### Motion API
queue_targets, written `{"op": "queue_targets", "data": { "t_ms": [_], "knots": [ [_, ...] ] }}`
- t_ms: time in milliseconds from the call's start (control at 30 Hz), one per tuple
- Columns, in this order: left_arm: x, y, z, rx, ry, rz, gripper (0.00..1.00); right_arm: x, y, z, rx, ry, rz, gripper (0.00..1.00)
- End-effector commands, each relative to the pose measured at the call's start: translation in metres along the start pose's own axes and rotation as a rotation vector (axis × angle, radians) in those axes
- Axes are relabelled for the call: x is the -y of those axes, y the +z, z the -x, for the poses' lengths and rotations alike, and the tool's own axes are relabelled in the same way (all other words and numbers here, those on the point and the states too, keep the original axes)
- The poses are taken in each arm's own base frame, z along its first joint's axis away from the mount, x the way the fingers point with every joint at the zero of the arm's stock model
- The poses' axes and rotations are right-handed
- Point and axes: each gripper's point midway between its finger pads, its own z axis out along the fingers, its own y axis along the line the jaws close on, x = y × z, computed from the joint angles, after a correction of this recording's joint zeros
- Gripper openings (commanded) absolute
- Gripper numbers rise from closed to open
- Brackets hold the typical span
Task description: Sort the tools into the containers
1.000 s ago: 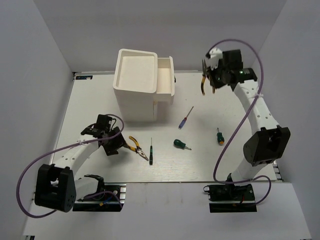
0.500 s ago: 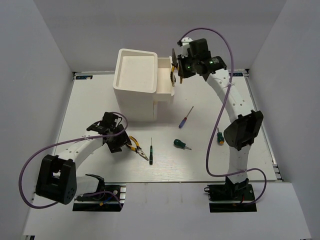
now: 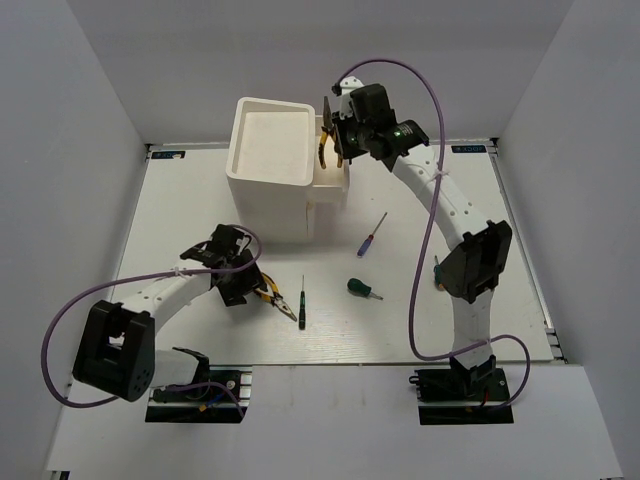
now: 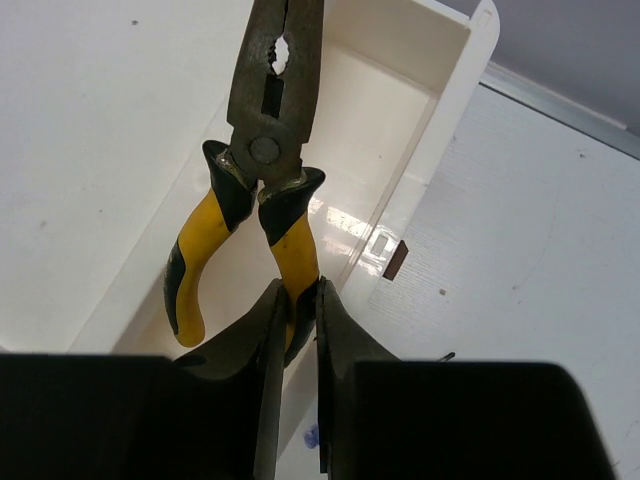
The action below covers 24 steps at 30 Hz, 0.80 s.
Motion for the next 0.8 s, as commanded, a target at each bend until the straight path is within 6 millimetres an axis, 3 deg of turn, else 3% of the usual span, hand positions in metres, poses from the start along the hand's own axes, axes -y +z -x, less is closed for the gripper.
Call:
{"op": "queue_targets", "data": {
  "t_ms": [0,67,100,133,167,200,267,333,433,467,533,567,600,633,667,700,767],
  "knots": [
    [0.015,-0.005,0.012,0.041,0.006,-0.03,0.72,0.006,0.014,0.011,0.055,0.036,-0.038,0.0],
    [0.019,-0.005,0.012,0.038,0.016,-0.034,0.72,0.003,0.019,0.006,0.043,0.034,-0.019,0.0],
    [0.018,-0.005,0.013,0.045,0.016,-0.027,0.72,0.002,0.02,0.004,0.035,0.034,-0.011,0.05],
    [0.018,-0.005,0.013,0.045,0.016,-0.027,0.72,0.0,0.022,0.003,0.033,0.03,-0.004,0.15],
    [0.019,-0.003,0.01,0.035,0.013,-0.023,0.72,0.0,0.021,0.003,0.032,0.029,0.004,0.39],
    [0.019,-0.003,0.01,0.035,0.013,-0.023,0.72,-0.005,0.021,0.003,0.029,0.023,0.036,0.53],
    [0.021,-0.003,0.008,0.032,0.012,-0.026,0.72,-0.014,0.013,0.008,0.041,0.008,0.093,0.71],
    [0.021,-0.002,0.011,0.04,0.012,-0.018,0.72,-0.017,0.005,0.014,0.061,0.006,0.11,0.75],
    [0.022,0.001,0.012,0.043,0.012,-0.001,0.69,-0.022,-0.025,0.039,0.153,-0.005,0.144,0.75],
    [0.024,0.001,0.01,0.04,0.021,-0.004,0.67,-0.021,-0.037,0.044,0.175,-0.004,0.146,0.69],
    [0.024,0.002,0.014,0.057,0.032,0.02,0.65,-0.019,-0.04,0.044,0.198,0.0,0.141,0.68],
    [0.019,0.005,0.016,0.062,0.021,0.057,0.61,-0.018,-0.063,0.057,0.247,-0.001,0.144,0.68],
    [0.019,0.006,0.016,0.073,0.019,0.066,0.6,-0.015,-0.056,0.037,0.208,0.009,0.142,0.66],
    [0.016,0.009,0.017,0.075,0.019,0.086,0.6,-0.012,-0.058,0.043,0.244,0.01,0.139,0.66],
    [0.015,0.009,0.018,0.09,0.029,0.099,0.59,-0.009,-0.076,0.05,0.278,0.006,0.138,0.66],
    [0.011,0.014,0.016,0.081,0.02,0.124,0.57,-0.004,-0.068,0.031,0.243,0.017,0.129,0.66],
    [0.011,0.02,0.018,0.098,0.032,0.14,0.57,0.001,-0.074,0.023,0.232,0.031,0.131,0.66]
  ]
}}
